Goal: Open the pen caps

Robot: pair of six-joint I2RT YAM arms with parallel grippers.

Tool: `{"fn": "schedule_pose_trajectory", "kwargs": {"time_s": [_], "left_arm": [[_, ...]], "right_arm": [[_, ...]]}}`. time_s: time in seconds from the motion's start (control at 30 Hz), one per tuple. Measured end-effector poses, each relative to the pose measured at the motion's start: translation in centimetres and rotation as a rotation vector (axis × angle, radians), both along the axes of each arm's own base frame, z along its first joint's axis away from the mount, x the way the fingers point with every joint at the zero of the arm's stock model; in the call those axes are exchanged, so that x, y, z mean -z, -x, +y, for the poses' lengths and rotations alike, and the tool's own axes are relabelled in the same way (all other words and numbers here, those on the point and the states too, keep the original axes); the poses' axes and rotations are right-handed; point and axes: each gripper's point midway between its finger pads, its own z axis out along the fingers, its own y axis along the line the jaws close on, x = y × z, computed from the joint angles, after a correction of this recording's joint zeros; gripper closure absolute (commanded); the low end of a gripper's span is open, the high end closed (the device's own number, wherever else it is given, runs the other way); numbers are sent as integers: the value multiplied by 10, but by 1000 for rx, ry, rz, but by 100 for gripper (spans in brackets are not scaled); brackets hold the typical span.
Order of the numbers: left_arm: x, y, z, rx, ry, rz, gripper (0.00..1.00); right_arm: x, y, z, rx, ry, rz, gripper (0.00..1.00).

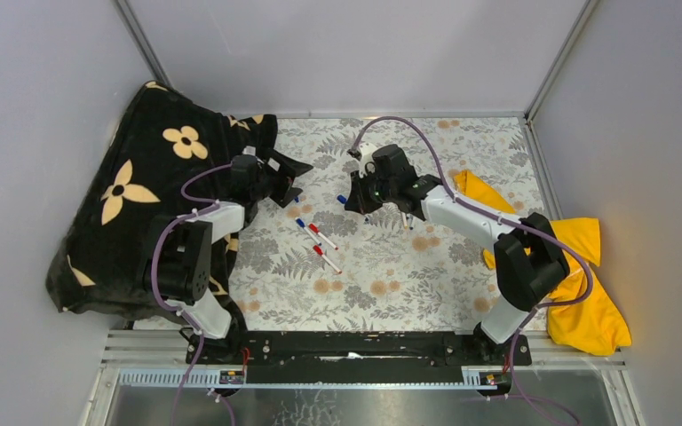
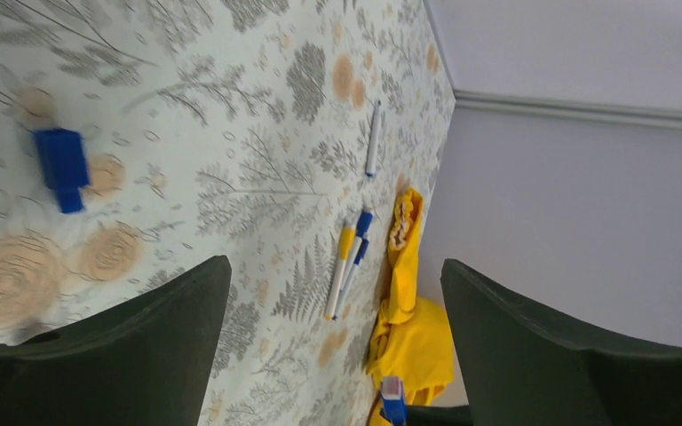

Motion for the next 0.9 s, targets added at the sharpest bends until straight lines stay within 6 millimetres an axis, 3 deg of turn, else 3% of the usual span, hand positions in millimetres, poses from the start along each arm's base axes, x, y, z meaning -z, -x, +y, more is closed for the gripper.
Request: {"fn": "schedule_pose_trajectory", "kwargs": {"time_s": [0.4, 0.9], "left_arm": [[-17, 25, -63, 153, 39, -41, 9], [-19, 40, -87, 193, 85, -24, 29]], "right_arm": [[4, -11, 11, -5, -14, 2, 100], [-2, -30, 27, -5, -49, -27, 100]]}}
